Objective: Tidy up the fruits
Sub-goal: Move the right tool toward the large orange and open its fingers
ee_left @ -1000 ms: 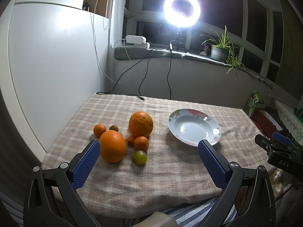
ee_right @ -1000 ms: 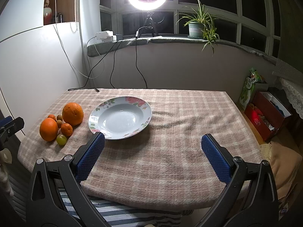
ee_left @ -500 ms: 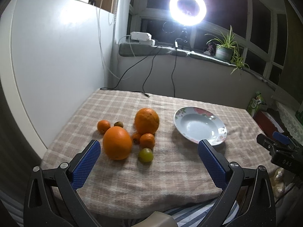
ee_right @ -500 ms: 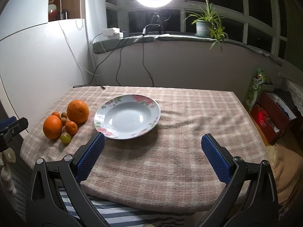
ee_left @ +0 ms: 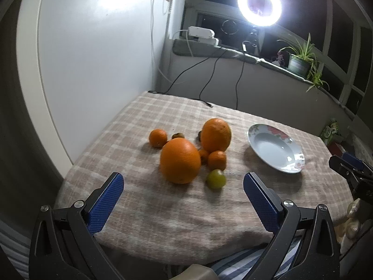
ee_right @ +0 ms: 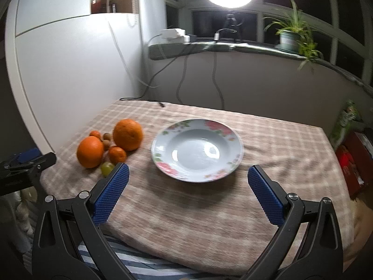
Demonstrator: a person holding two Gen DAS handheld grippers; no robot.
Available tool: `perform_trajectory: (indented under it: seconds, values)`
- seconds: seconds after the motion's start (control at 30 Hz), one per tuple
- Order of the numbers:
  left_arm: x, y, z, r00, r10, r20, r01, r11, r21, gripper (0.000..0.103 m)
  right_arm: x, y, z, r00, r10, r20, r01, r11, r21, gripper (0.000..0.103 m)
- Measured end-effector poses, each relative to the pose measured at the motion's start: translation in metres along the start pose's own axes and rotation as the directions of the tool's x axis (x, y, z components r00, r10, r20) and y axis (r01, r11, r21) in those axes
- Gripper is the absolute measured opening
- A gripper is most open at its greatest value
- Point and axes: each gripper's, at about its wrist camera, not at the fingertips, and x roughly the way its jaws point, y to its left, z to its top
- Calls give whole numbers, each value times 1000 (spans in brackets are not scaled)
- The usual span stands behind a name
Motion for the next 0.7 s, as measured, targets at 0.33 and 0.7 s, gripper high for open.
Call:
perform_trajectory:
  seconds: [0.33, 0.7]
  values:
    - [19, 21, -3, 996, -63, -56, 59, 995, -78, 96, 37, 34, 19, 977, 200, -72, -202, 979, -19, 103]
    - [46, 35, -6, 981, -156, -114, 136, 977, -166, 83, 100, 83, 32, 873, 427, -235, -429, 902, 46, 86]
